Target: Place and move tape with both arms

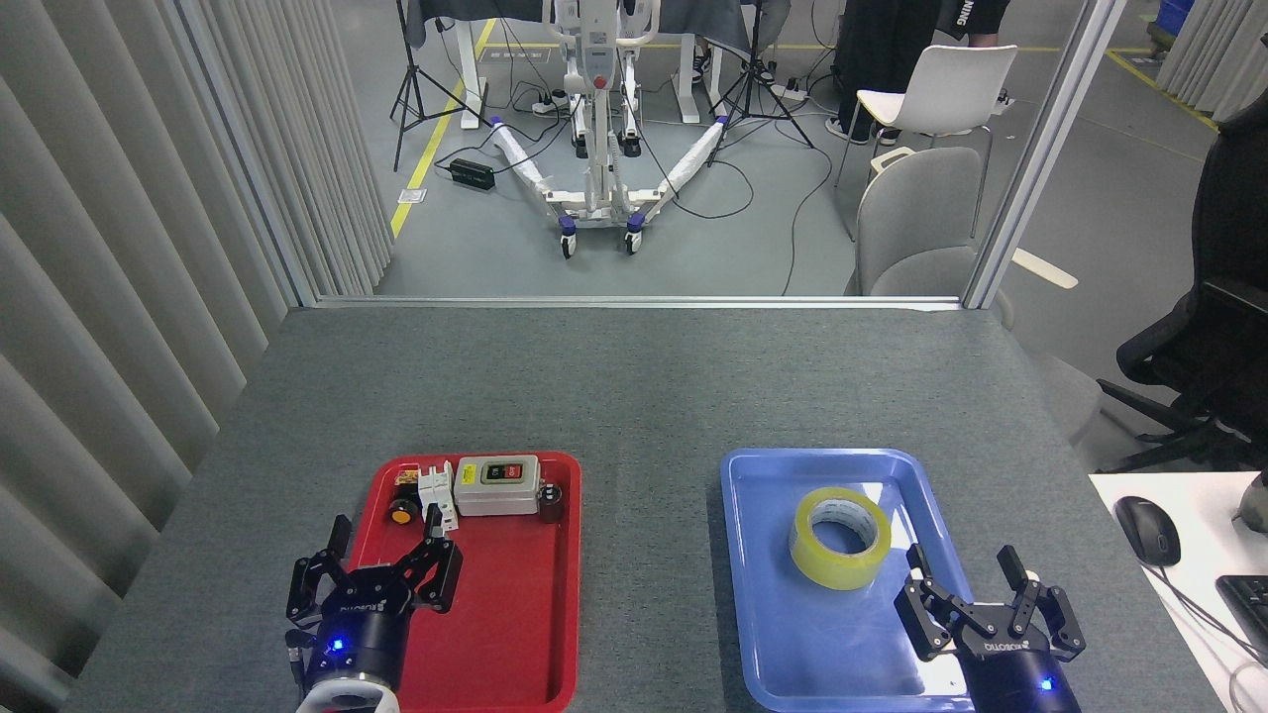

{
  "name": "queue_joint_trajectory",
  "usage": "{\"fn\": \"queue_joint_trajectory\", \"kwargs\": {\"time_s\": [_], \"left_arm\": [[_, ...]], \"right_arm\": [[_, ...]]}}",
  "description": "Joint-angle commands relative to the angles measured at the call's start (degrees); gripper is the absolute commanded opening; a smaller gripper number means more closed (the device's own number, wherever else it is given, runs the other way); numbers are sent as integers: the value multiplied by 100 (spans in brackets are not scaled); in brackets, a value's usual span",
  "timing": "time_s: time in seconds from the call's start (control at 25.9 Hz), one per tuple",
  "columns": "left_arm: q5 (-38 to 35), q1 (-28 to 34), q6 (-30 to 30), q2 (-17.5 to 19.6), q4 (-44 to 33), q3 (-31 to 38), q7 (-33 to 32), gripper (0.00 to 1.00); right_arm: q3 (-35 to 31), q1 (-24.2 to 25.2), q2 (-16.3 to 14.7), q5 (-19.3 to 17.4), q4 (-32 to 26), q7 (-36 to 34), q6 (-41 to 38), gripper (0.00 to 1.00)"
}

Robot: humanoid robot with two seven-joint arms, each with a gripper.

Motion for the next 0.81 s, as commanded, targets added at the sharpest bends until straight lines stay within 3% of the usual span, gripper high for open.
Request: {"fn": "queue_joint_trajectory", "kwargs": {"time_s": [0.0, 0.77], "left_arm": [[0, -15, 1, 17, 32, 7, -1, 100], [0, -15, 1, -27, 85, -2, 7, 100]], "right_arm": [[5, 2, 1, -69, -7, 4, -30, 100], [14, 2, -43, -69, 2, 48, -30, 100]]}}
